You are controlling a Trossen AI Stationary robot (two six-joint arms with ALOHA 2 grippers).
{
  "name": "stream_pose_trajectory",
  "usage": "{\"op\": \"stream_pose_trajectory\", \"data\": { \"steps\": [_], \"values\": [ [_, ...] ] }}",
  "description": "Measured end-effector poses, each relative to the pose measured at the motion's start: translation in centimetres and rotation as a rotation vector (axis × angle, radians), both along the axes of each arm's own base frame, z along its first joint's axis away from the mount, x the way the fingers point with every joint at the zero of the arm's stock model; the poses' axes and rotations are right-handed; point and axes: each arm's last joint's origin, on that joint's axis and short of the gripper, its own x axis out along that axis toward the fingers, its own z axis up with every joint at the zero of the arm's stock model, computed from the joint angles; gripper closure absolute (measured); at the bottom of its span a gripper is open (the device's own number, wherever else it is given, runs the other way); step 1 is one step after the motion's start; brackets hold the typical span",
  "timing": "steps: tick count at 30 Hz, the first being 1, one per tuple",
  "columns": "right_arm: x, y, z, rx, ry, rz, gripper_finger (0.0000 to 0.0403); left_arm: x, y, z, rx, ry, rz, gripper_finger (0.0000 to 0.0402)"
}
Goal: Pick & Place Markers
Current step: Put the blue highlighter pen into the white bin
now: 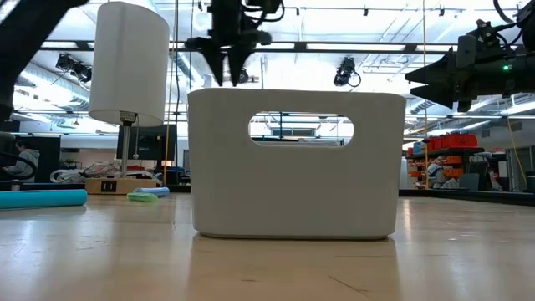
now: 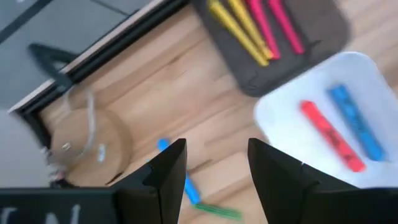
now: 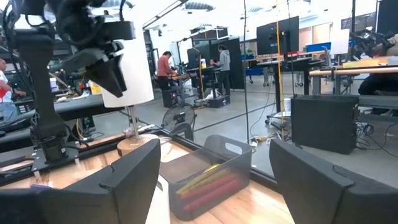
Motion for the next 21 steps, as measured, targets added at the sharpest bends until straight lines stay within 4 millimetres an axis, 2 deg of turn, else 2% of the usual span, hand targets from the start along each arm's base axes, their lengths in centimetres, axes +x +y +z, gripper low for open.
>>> {"op": "stream_pose_trajectory", "data": {
  "steps": [6,14,21],
  "values": [
    [0.0,0.0,0.0,0.0,-0.001,0.0,0.0101,-3.4,-2.7,-0.3,0.023,0.044,0.037,0.0225],
    [0.0,0.0,0.0,0.0,-0.001,0.0,0.0101,-7.9,-7.3,-2.3,0.035,0.112,0.007,0.0225],
    [0.0,0.0,0.0,0.0,-0.001,0.0,0.0101,-11.9,-11.2,-3.8,0.025,0.094,0.028,0.0225]
  ]
}}
